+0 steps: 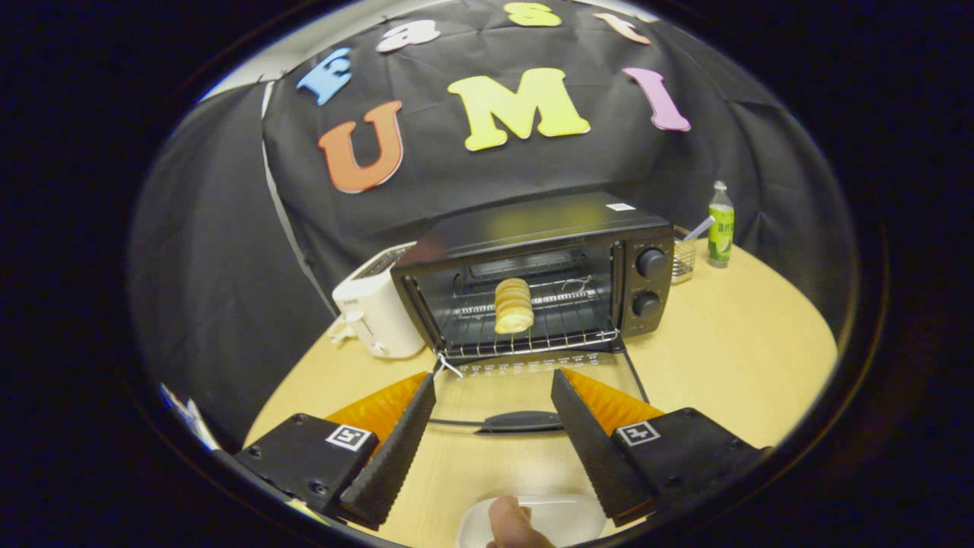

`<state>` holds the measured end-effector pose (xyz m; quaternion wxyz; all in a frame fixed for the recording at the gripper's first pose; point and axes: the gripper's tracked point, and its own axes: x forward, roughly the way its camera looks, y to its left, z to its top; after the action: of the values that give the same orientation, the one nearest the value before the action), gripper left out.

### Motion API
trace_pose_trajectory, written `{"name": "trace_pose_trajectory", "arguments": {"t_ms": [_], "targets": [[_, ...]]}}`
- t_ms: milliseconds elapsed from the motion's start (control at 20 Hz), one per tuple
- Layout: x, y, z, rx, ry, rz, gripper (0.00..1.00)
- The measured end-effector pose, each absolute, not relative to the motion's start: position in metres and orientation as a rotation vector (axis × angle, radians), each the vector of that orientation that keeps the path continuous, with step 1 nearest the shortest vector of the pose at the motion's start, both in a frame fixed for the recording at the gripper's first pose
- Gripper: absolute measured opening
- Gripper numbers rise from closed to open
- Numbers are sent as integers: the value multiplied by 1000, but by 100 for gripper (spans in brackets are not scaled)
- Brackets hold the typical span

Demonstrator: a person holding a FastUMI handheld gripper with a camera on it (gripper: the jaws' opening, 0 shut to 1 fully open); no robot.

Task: Open the toaster oven, put the food inside, and close the toaster oven door.

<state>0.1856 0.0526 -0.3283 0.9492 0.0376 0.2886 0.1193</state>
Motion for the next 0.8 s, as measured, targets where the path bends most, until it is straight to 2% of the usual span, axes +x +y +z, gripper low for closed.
{"name": "trace_pose_trajectory", "arguments": {"t_ms": [150, 300, 800], "targets": [[173, 48, -347, -32, 622, 173, 100], [163, 60, -366, -84, 665, 195, 100], [165, 45, -443, -109, 807, 103, 100]]}}
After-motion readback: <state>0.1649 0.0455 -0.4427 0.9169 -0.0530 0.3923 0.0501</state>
